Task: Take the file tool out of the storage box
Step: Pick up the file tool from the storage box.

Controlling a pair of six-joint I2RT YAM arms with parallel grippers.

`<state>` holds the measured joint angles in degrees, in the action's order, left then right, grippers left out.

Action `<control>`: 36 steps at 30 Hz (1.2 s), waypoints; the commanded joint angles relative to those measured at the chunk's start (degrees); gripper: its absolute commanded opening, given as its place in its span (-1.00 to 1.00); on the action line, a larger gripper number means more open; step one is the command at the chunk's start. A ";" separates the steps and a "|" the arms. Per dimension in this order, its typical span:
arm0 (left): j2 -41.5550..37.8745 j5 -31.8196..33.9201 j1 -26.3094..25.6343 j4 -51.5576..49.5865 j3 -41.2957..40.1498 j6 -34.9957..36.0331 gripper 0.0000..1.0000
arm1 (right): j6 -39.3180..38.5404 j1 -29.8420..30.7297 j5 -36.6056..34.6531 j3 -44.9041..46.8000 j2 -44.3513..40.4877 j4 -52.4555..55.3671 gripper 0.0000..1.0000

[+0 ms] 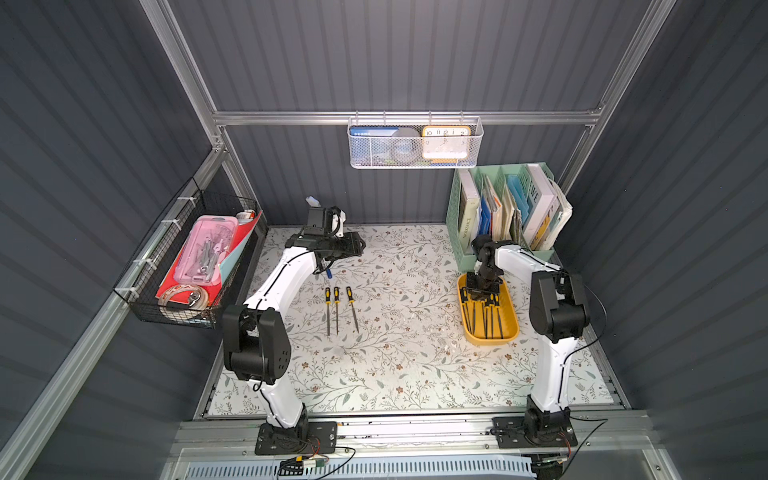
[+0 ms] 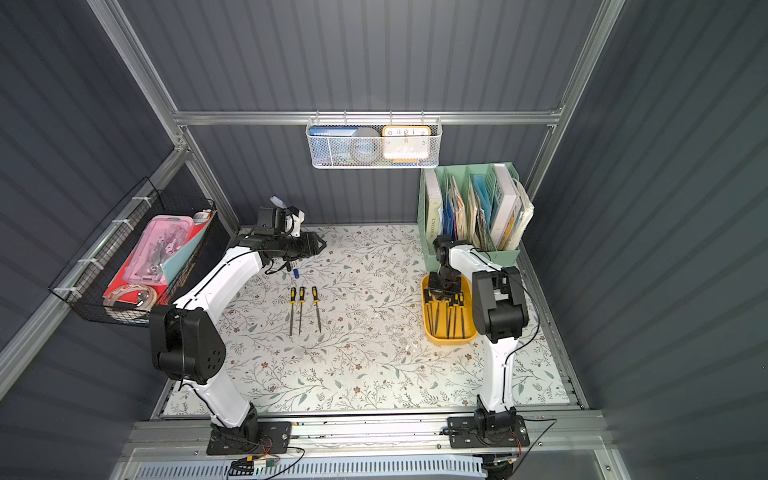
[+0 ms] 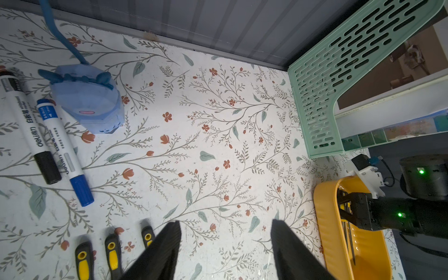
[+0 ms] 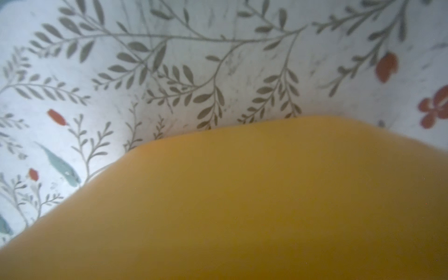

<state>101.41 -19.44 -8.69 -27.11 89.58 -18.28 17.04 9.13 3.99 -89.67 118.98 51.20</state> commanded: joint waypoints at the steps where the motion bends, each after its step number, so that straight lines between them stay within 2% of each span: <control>1: -0.70 -7.53 -0.27 1.68 3.00 -0.95 0.29 | -0.96 0.28 3.55 -0.64 -7.40 0.99 -1.00; 3: -0.68 -14.17 -0.24 4.32 3.24 -1.56 0.29 | -2.17 0.28 7.80 0.24 -12.10 -0.34 -1.00; 7: -1.38 -25.69 -0.53 12.74 1.86 -5.02 0.29 | -1.51 0.28 24.79 5.50 -21.99 -9.45 -1.00; 10: -1.15 -33.39 -1.40 16.74 1.58 -6.30 0.31 | 6.19 0.79 42.16 11.30 -27.31 -22.88 -1.00; 12: -1.04 -37.71 -2.58 18.55 1.48 -6.76 0.33 | 13.59 2.87 48.09 14.84 -29.97 -34.72 -1.00; 15: -1.00 -43.13 -4.40 21.79 1.18 -8.22 0.37 | 21.54 7.04 50.30 16.52 -31.53 -45.64 -1.00; 19: -0.62 -47.81 -6.47 24.55 1.70 -9.41 0.37 | 27.11 10.68 52.58 14.83 -30.04 -52.43 -1.00; 22: 0.22 -50.51 -7.54 24.50 1.89 -9.52 0.37 | 27.52 12.44 51.89 12.43 -28.86 -52.96 -1.00; 26: 0.81 -50.37 -7.93 22.24 1.61 -8.14 0.33 | 27.73 13.42 51.39 9.87 -27.88 -52.82 -1.00; 36: 0.99 -51.56 -7.95 21.51 2.08 -8.04 0.02 | 26.47 14.77 50.97 8.74 -27.31 -51.90 -1.00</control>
<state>101.89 -69.34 -16.67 -5.23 91.11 -26.70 44.10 23.18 54.13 -79.53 91.11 -0.03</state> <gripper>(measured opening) 0.517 0.158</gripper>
